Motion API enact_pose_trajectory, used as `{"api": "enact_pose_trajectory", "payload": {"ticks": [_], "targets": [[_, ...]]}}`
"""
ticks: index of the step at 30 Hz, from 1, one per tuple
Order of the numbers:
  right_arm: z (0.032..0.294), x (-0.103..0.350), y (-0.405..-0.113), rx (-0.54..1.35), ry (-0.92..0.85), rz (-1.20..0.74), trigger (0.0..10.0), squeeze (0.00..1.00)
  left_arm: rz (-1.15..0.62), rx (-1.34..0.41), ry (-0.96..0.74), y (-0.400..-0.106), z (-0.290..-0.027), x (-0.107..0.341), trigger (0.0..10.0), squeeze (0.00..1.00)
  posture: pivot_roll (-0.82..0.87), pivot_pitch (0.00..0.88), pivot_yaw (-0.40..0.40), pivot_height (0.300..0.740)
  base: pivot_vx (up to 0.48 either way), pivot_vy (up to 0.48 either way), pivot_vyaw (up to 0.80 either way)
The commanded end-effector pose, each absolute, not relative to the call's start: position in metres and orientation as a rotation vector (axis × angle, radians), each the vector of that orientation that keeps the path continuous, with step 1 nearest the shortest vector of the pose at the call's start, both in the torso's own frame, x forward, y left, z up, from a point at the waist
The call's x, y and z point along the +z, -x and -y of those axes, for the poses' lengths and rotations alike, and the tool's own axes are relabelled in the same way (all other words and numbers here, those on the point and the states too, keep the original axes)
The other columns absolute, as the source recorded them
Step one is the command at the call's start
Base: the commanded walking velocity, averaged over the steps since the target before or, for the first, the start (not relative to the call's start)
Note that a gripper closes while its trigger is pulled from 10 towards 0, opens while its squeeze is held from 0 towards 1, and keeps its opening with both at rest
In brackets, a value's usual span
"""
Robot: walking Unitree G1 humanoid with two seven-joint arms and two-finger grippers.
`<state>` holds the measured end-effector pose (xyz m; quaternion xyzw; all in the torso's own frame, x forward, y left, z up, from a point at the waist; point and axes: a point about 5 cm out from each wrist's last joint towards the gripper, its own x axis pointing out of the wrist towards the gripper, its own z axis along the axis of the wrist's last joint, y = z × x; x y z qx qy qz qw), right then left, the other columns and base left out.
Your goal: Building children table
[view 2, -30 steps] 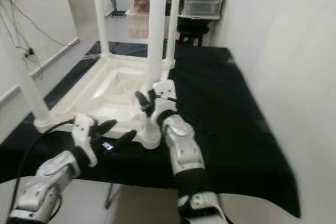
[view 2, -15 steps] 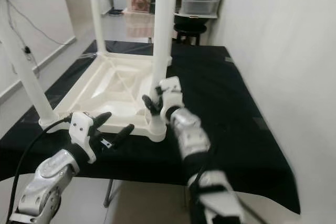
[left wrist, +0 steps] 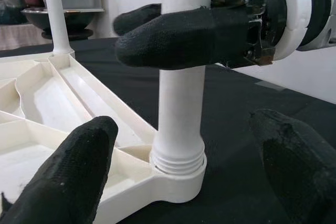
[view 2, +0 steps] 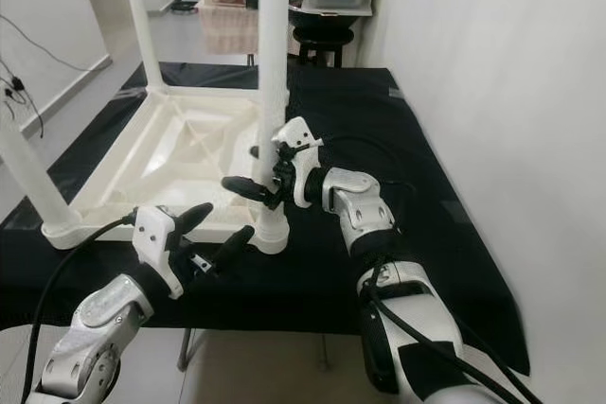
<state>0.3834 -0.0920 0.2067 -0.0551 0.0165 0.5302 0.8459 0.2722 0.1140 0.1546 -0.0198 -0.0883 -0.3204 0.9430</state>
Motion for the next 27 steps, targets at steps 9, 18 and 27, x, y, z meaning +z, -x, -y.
{"api": "enact_pose_trajectory", "payload": {"ticks": [9,18,27], "targets": [[0.102,0.210,-0.386,1.110,0.111,0.005,0.0,0.00,0.175,-0.648,0.061,-0.271,-0.113,0.152,10.0,0.00,-0.02,0.000,-0.068,0.740,0.000,0.000,0.00],[0.090,0.151,-0.359,0.392,-0.150,-0.029,0.0,0.00,0.177,-0.639,0.058,-0.272,-0.115,0.150,10.0,0.00,-0.04,0.000,-0.058,0.740,0.000,0.000,0.00],[0.074,0.148,-0.356,0.502,-0.012,-0.032,0.0,0.00,0.168,-0.645,0.053,-0.273,-0.113,0.147,10.0,0.00,-0.05,0.000,-0.072,0.740,0.000,0.000,0.00]]}}
